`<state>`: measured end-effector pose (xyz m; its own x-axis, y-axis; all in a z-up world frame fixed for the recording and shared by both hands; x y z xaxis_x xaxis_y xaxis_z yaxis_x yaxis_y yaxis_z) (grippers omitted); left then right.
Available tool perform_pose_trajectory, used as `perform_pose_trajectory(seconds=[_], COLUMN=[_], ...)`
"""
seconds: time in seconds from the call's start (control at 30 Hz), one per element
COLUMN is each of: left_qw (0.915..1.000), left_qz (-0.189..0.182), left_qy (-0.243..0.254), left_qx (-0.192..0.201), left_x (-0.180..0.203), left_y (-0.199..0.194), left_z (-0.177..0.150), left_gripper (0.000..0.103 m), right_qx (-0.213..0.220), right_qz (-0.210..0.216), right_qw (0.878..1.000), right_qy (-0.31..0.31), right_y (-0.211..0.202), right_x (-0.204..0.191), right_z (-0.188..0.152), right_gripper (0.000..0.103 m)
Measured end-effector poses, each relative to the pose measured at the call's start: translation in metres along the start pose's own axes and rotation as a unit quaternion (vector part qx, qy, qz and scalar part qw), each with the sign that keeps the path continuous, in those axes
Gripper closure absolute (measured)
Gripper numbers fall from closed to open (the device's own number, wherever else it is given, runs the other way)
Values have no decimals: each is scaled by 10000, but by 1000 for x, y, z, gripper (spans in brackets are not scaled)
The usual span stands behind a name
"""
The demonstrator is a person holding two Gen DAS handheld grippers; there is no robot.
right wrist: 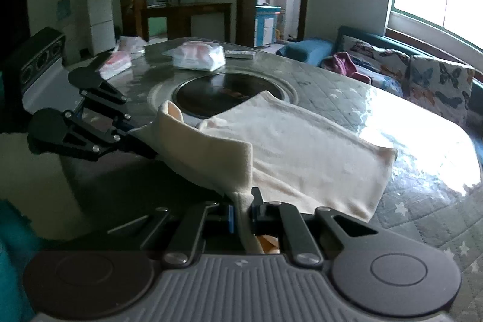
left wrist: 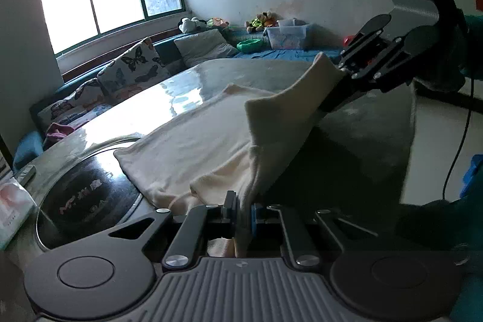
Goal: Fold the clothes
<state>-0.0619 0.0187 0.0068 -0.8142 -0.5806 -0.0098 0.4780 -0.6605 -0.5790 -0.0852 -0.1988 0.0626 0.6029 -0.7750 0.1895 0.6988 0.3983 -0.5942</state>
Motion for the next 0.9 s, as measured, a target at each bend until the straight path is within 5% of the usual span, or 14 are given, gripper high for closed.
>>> perform_pose_trajectory(seconds=[0.4,0.7,0.9], left_qw=[9985,9983,9984], left_qz=[-396,-395,-393], left_qy=[-355,-321,-350], left_qx=[165,292,225], left_x=[60,22,-31], left_y=[-53,-35,2], left_z=[2,29,52], left_gripper=[93,93,93], right_qx=[-186,-115,-198], right_qz=[446,214,63], right_qw=[9988,9997,9995], right_qy=[-119,54,249], right_y=[-89,-78,-33], right_x=[-34,-13,23], right_z=[-15,-2,23], right_gripper=[94,95,96])
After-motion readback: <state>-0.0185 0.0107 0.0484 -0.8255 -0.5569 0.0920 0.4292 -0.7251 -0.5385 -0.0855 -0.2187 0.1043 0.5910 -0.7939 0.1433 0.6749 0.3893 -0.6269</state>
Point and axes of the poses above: each gripper's, at about its wrist camera, not at the fingertips, and y roughly the way its jaws point, x to its right, z to its top, the point moved 6 cm from there along y, roughly the way its jaws point, and after that the axes turned 15 degrees about -z, right-handed, at the moved point
